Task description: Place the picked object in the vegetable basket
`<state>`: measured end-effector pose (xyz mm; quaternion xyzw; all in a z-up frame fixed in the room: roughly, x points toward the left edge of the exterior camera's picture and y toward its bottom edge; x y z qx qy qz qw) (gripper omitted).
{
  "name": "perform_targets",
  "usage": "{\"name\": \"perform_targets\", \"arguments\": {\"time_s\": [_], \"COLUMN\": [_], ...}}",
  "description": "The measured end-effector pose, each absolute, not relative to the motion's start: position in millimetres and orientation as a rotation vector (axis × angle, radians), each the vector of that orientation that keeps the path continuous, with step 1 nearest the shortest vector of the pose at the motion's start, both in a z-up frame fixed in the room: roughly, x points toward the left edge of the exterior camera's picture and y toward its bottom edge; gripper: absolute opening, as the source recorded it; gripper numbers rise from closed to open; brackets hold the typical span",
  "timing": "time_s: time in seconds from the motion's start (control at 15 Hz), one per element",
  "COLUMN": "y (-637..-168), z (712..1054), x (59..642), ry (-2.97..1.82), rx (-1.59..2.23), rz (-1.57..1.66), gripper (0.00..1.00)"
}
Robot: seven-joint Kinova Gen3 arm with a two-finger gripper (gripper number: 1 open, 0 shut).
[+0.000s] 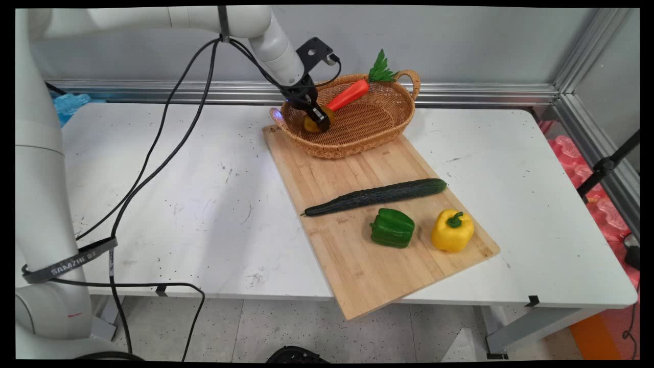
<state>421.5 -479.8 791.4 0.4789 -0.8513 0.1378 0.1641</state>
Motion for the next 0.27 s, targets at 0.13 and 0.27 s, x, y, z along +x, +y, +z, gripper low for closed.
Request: {"name": "perform_targets", "arguments": {"time_s": [0.13, 0.27], "y": [-483.0, -484.6], "z": [788.1, 789.4], "x": [422.1, 423.1], "ry": [-2.432, -2.437], "rx": [1.35, 1.327], "rz": [0.387, 0.385], "gripper": [1.0, 1.0]}}
